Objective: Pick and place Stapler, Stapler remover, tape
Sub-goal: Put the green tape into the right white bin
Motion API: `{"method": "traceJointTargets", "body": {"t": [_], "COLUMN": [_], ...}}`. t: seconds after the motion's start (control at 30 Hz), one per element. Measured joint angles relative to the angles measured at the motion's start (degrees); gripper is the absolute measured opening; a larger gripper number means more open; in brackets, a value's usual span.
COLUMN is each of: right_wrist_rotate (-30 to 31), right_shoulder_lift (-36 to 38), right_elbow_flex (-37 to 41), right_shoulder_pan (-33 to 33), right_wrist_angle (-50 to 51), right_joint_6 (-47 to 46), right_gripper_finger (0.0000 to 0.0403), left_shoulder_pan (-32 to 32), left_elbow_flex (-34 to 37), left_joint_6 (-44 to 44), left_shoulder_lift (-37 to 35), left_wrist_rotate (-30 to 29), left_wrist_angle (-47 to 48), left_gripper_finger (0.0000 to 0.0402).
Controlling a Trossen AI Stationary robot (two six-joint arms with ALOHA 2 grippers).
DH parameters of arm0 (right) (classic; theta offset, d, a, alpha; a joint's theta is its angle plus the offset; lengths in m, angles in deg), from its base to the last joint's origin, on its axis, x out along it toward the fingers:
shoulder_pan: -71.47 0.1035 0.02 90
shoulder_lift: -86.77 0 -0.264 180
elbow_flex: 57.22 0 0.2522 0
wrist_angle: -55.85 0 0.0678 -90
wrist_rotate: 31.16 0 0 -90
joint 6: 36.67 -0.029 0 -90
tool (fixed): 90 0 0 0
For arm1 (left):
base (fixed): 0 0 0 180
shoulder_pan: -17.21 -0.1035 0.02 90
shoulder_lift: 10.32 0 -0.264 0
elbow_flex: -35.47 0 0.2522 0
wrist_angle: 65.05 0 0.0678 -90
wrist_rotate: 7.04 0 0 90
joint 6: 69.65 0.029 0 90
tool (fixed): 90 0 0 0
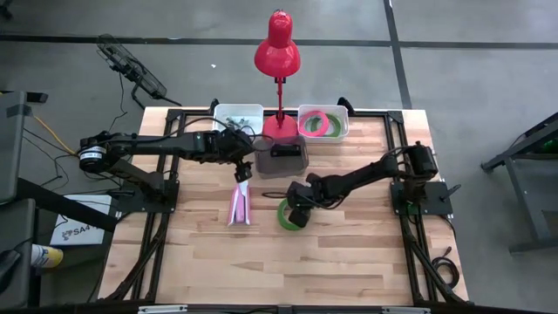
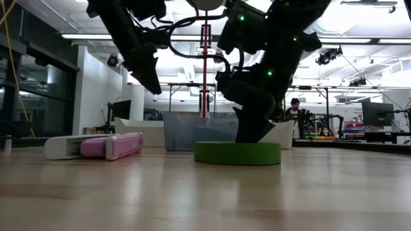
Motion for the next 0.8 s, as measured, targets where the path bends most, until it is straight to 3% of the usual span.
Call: {"method": "traceJointTargets", "body": {"t": [0.23,0.5,0.8], "right_wrist_rotate": [4.82,11.23,11.83], "right_shoulder_lift": [2.16,10.41,19.13], "right_elbow_flex": [-3.97,-5.81,-5.94], "right_shoulder_pan": [-2.43,-11.31,-23.23], "right_wrist_angle": [13.26,25.25,25.08], "right_joint_6": [6.02,13.61,23.65], "right_gripper_finger": [0.0078,0.0078,0.0078], "left_shoulder_pan": [0.00,0.00,0.00], "left_elbow_flex": [0.02,0.02,0.02], "left_joint_6": [-1.85,-3.81,-3.43], "left_shoulder_lift": [0.00,0.00,-0.02], "left_wrist_rotate": [-0.73,-0.94,-2.52], "left_wrist_angle": [3.83,8.53,7.65], "left_gripper_finger": [0.0288,0.0288,0.0288]}}
